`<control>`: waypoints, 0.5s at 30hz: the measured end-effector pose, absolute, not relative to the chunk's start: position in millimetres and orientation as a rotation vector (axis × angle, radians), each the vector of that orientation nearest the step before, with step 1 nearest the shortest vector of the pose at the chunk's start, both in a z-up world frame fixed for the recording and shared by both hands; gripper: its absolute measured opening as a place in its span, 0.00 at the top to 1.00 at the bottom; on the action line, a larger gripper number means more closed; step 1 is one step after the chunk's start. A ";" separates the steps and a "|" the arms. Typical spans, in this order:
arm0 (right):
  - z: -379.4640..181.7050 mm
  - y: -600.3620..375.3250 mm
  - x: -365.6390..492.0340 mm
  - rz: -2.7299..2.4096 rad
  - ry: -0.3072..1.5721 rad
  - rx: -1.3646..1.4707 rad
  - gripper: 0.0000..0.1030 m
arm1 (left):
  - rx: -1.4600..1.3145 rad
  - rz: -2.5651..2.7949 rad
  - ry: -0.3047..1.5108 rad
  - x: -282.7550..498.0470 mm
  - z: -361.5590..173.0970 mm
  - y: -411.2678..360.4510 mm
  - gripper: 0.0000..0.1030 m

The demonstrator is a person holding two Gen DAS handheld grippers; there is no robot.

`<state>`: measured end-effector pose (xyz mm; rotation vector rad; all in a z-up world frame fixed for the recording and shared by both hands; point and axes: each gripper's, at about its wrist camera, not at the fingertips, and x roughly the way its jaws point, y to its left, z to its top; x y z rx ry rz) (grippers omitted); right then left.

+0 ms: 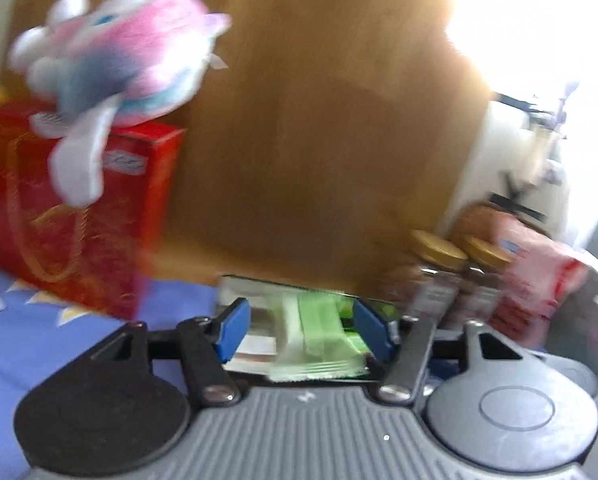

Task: Organize snacks
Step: 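Place the wafer pack into the tin box and withdraw the left tool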

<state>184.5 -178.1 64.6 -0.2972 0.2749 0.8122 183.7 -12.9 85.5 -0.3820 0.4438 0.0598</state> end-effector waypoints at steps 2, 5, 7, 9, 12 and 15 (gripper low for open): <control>62.0 -188.4 196.8 0.757 0.314 -0.271 0.78 | -0.449 0.015 0.433 169.3 77.9 -4.0 0.45; 58.7 -229.9 201.0 0.796 0.388 -0.133 0.78 | -0.471 0.027 0.457 145.3 64.6 -1.0 0.45; 49.7 -257.0 194.4 0.770 0.436 -0.074 0.78 | -0.505 -0.001 0.501 133.2 52.4 -4.2 0.45; 38.8 -280.8 189.1 0.752 0.493 -0.029 0.78 | -0.527 -0.055 0.543 124.5 41.7 -12.6 0.45; 17.4 -306.0 184.1 0.714 0.599 0.037 0.76 | -0.527 -0.093 0.592 118.3 29.5 -28.0 0.45; 1.8 -319.8 187.2 0.704 0.708 0.126 0.76 | -0.554 -0.111 0.631 113.7 18.6 -33.7 0.45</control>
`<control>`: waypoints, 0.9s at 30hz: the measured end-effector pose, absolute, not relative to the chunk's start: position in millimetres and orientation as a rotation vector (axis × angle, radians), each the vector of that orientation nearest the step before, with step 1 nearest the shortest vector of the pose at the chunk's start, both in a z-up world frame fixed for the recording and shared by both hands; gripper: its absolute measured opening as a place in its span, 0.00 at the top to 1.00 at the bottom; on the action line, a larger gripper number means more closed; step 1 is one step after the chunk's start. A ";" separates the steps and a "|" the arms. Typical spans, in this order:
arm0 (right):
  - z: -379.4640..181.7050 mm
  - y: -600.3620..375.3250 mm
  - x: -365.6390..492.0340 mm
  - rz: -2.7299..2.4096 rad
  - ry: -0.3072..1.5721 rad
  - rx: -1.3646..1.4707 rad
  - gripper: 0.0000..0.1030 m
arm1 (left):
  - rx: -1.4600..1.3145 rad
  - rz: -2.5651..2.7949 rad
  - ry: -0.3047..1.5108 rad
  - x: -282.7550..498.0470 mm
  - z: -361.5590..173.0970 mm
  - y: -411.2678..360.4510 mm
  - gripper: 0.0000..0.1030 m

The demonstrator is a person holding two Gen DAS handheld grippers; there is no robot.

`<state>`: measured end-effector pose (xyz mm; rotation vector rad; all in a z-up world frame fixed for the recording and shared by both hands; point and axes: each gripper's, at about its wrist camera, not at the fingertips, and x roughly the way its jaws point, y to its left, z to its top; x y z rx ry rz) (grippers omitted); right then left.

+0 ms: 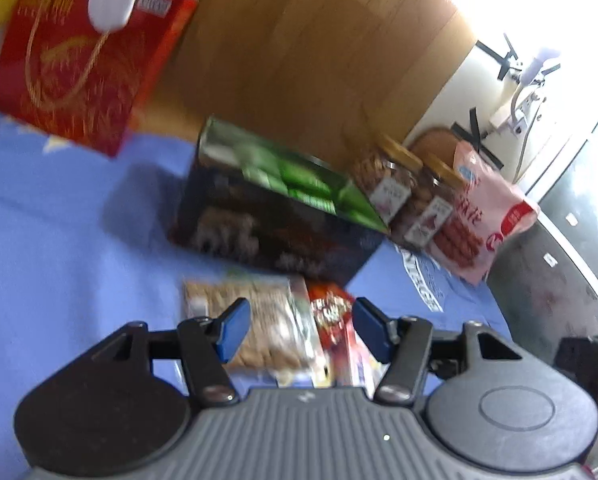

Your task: Organize snacks

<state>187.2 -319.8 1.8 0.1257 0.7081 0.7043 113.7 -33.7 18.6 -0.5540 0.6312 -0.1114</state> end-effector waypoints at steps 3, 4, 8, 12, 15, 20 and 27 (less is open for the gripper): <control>-1.4 -313.7 204.7 0.718 0.738 0.185 0.76 | -0.573 -0.088 0.647 107.9 13.3 -33.6 0.45; -1.0 -310.8 214.3 0.716 0.749 0.207 0.76 | -0.581 -0.076 0.646 105.3 12.9 -31.6 0.45; -7.4 -295.6 251.1 0.733 0.818 0.320 0.73 | -0.619 -0.042 0.659 95.4 8.6 -21.7 0.45; -15.6 -265.8 261.3 0.755 0.880 0.262 0.91 | -0.618 -0.030 0.670 90.7 6.1 -18.3 0.45; -6.7 -279.4 235.0 0.798 0.844 0.246 0.94 | -0.610 -0.035 0.672 91.3 4.5 -17.5 0.45; 7.7 -312.1 187.9 0.651 0.652 0.081 0.87 | -0.631 -0.010 0.674 98.0 -0.8 -7.0 0.45; 17.2 -281.0 192.2 0.820 0.701 0.143 0.87 | -0.643 0.022 0.665 100.1 -3.8 8.1 0.44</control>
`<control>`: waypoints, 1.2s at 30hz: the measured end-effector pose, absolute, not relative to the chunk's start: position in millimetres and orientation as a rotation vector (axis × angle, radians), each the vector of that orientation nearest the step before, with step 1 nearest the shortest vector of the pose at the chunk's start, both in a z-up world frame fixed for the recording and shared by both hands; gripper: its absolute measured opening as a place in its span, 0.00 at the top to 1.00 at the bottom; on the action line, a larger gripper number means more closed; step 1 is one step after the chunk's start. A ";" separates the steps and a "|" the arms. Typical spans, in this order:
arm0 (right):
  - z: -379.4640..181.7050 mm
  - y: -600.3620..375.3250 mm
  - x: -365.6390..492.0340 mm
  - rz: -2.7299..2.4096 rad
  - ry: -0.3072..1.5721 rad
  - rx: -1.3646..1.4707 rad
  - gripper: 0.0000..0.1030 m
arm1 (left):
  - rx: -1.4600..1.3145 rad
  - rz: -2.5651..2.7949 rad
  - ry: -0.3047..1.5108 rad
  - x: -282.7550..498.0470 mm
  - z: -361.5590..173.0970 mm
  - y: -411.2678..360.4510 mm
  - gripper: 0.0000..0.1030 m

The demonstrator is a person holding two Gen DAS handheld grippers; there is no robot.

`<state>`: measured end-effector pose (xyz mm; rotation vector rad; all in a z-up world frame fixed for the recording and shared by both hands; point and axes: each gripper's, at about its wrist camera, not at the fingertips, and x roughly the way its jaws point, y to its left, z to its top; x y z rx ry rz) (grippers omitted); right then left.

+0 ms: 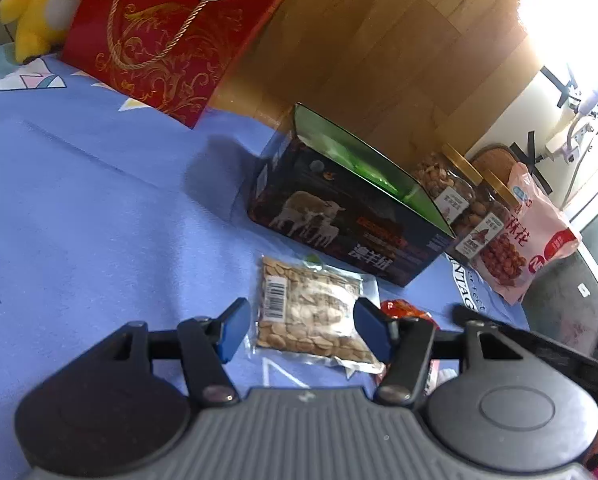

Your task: Organize snacks

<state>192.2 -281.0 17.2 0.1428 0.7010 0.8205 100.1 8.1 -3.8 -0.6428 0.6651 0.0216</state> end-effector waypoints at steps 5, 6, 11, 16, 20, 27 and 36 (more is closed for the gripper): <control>-11.3 -225.5 210.7 0.869 0.833 0.128 0.87 | -0.665 0.048 0.672 95.0 -8.7 22.5 0.44; -15.8 -217.6 208.9 0.895 0.872 0.126 0.89 | -0.671 0.056 0.673 93.5 -9.8 25.6 0.44; -0.7 -214.2 144.4 1.126 0.841 0.005 0.88 | -0.687 0.063 0.638 84.4 -3.0 32.3 0.44; 18.5 -291.4 151.2 0.933 0.726 0.120 0.86 | -0.639 -0.017 0.634 82.1 8.6 11.1 0.44; 16.4 -348.0 154.3 0.805 0.726 0.202 0.83 | -0.582 -0.116 0.657 83.3 12.0 -20.6 0.44; -3.1 -348.6 143.5 0.738 0.729 0.112 0.75 | -0.501 -0.213 0.697 78.8 13.9 -60.0 0.44; 1.3 -309.4 131.5 0.966 0.748 0.050 0.73 | -0.545 -0.156 0.691 71.2 13.8 -48.3 0.44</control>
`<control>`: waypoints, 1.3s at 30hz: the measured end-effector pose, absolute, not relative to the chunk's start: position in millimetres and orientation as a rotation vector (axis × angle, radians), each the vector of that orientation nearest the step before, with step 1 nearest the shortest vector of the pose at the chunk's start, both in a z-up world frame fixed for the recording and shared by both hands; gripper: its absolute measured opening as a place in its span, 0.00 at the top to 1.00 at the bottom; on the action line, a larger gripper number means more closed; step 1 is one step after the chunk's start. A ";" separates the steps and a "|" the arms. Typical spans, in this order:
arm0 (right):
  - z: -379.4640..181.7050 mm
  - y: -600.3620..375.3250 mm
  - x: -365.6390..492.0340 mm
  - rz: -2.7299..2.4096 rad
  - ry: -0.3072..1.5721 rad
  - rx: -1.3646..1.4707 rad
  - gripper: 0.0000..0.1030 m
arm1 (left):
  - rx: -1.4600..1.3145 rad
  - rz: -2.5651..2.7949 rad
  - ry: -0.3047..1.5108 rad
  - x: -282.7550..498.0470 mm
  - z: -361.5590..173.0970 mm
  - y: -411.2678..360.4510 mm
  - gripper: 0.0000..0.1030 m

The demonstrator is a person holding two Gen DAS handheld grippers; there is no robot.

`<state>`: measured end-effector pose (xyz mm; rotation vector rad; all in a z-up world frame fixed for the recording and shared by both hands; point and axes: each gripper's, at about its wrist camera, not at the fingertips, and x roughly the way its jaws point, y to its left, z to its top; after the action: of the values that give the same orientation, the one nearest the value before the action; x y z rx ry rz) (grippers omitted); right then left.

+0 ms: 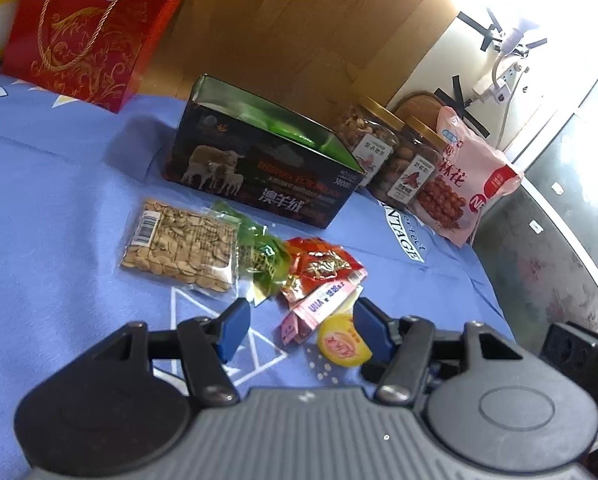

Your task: Organize snacks

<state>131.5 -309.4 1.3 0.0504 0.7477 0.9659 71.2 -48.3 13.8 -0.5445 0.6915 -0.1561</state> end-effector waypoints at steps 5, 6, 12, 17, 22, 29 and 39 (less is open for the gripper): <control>6.6 -343.6 151.2 0.863 0.719 0.150 0.72 | -0.557 -0.253 0.718 76.4 11.7 -58.3 0.44; 6.0 -349.0 156.1 0.840 0.725 0.170 0.71 | -0.549 -0.288 0.718 76.9 12.3 -63.5 0.44; -1.8 -350.9 175.7 0.819 0.753 0.229 0.70 | -0.484 -0.356 0.779 87.5 1.0 -97.2 0.44; -13.7 -335.4 196.7 0.899 0.832 0.296 0.70 | -0.444 -0.279 0.788 93.8 -7.0 -105.7 0.42; -18.0 -343.1 181.9 1.043 0.906 0.434 0.68 | -0.484 -0.287 0.776 83.6 -6.6 -81.9 0.42; 1.1 -350.2 133.8 1.022 0.697 0.081 0.30 | -0.546 -0.330 0.765 73.3 -3.5 -66.3 0.42; -17.5 -304.0 109.5 1.032 0.637 -0.259 0.50 | -0.447 -0.358 0.847 96.7 -20.5 -108.5 0.57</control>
<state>109.5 -304.0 -17.5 -0.2595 0.6369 1.0316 96.7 -108.5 -20.5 -0.4465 0.8474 -0.3585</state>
